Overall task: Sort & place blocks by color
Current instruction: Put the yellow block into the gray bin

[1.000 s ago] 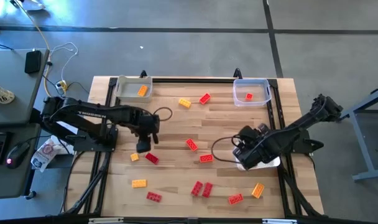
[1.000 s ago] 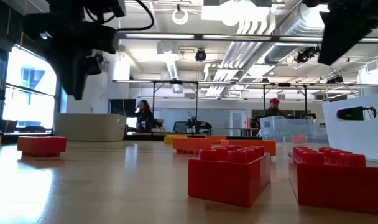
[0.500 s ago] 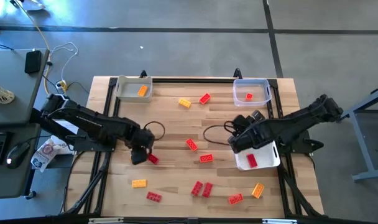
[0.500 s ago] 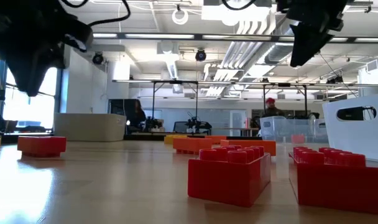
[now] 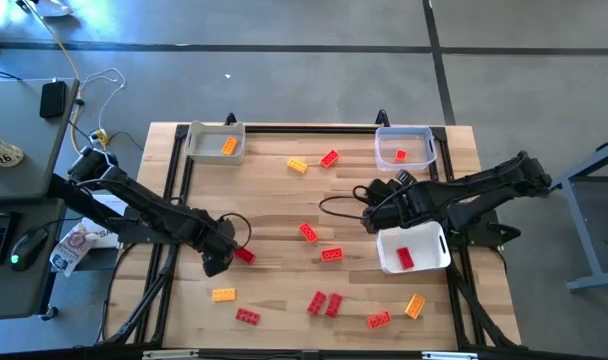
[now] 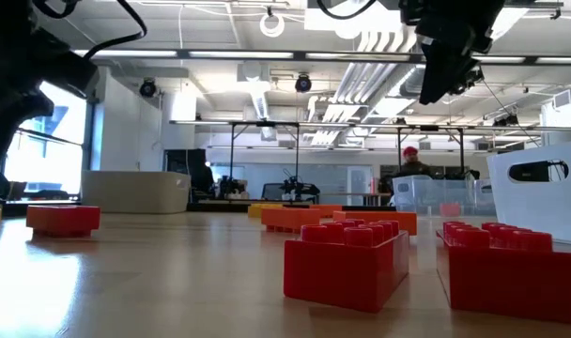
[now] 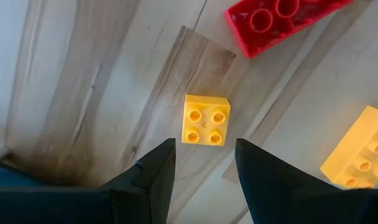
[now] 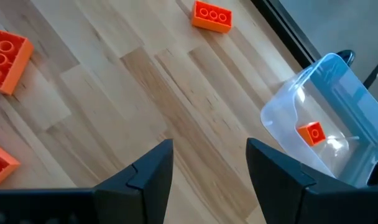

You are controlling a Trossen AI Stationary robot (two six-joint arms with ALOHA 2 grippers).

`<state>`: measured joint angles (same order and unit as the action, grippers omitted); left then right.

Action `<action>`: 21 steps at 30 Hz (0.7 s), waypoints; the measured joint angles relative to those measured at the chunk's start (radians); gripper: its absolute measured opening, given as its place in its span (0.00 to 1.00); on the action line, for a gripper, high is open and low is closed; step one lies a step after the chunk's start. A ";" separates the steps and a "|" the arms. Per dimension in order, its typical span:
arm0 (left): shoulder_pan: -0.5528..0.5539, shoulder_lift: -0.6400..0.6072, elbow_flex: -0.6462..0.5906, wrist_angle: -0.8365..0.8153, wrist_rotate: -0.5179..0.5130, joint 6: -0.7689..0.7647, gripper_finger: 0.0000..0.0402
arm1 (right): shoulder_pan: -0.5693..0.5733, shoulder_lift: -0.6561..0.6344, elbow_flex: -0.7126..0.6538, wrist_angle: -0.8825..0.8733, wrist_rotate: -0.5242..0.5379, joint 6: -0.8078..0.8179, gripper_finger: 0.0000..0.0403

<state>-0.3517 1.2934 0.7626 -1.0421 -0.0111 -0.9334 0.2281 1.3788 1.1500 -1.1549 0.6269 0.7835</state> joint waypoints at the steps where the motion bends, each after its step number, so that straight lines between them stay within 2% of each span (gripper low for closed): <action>1: -0.005 0.000 0.000 0.001 0.000 -0.005 0.38 | -0.003 0.000 0.000 0.007 -0.004 -0.004 0.47; 14: -0.012 0.012 -0.001 0.055 -0.004 -0.025 0.38 | -0.006 0.000 -0.001 0.022 -0.016 -0.002 0.47; 21: -0.009 0.057 -0.001 0.064 0.007 -0.025 0.38 | -0.006 0.000 -0.001 0.031 -0.015 -0.006 0.47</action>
<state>-0.3603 1.3509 0.7620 -0.9782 -0.0044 -0.9587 0.2222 1.3788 1.1492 -1.1237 0.6117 0.7773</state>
